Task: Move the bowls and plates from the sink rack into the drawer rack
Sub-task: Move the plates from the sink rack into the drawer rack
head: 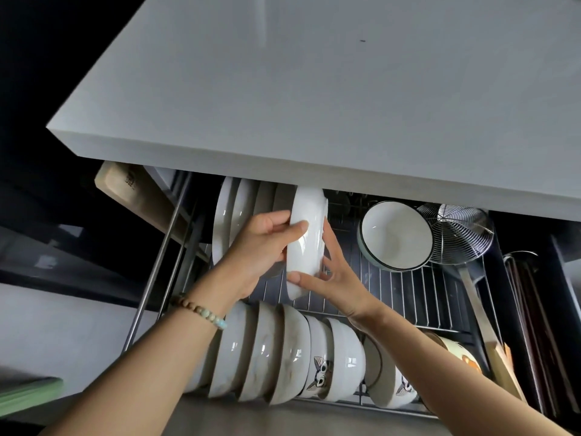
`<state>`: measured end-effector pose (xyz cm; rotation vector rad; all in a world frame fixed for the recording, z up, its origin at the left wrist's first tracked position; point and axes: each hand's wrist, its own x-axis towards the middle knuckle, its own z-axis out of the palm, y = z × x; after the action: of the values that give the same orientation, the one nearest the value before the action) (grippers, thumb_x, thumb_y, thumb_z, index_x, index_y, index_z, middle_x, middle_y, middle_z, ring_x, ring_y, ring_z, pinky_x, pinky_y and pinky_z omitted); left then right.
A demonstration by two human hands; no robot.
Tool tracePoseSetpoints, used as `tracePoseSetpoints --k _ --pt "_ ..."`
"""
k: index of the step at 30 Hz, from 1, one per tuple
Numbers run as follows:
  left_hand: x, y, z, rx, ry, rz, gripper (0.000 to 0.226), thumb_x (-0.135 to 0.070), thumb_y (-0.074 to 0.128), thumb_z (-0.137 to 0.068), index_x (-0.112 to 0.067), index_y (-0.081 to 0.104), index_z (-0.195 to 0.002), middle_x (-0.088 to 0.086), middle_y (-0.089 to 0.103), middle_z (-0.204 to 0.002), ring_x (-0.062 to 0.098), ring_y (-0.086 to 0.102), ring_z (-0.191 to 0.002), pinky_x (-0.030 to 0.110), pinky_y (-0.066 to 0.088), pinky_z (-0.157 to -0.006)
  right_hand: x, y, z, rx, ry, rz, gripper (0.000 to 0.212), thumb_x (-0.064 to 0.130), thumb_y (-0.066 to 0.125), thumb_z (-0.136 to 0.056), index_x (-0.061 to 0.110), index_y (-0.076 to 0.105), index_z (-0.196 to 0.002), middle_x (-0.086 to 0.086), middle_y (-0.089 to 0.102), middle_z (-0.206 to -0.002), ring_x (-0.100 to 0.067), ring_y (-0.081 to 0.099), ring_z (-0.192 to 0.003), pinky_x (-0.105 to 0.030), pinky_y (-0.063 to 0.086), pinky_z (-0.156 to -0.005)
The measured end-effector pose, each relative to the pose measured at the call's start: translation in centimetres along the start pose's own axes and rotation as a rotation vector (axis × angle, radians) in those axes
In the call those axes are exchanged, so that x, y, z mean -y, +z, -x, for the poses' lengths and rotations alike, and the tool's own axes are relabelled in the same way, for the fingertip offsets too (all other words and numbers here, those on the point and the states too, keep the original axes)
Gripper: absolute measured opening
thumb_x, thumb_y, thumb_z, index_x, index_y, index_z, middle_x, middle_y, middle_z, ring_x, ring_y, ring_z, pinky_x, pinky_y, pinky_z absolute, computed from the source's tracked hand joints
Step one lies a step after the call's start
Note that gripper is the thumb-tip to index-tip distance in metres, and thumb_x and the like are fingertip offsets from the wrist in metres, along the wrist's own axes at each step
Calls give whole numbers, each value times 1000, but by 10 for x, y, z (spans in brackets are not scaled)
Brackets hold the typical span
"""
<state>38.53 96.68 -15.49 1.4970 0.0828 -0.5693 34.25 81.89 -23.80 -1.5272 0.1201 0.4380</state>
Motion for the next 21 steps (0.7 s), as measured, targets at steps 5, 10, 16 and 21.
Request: tracePoseSetpoints --k 5,10,16,21 --pt "3 -5 -7 -16 13 -62 16 -11 53 -93 -18 68 -95 1 72 -87 5 67 -76 22 56 -71 -3 -1 -11 53 13 -35 104 5 77 -78 39 10 -151 35 51 -128 2 56 -118 -13 50 -82" --pt "7 -9 -13 -30 5 -89 17 -11 52 -94 -16 68 -98 11 72 -100 17 67 -90 33 54 -84 -9 -3 -24 77 32 -17 108 15 79 -74 43 8 -151 26 46 -139 -2 53 -124 -20 50 -96" --pt "13 -11 -22 6 15 -154 23 -12 47 -97 -23 66 -97 3 72 -98 17 68 -92 30 54 -83 -12 -6 -38 105 27 40 108 29 83 -69 49 12 -148 21 41 -145 -9 42 -133 -41 39 -111" --pt "19 -12 -29 -5 7 -169 22 -12 44 -98 -19 65 -103 12 70 -108 30 64 -105 41 50 -92 -15 -10 -48 103 43 62 112 34 85 -65 51 10 -147 22 39 -146 -8 41 -134 -44 37 -112"
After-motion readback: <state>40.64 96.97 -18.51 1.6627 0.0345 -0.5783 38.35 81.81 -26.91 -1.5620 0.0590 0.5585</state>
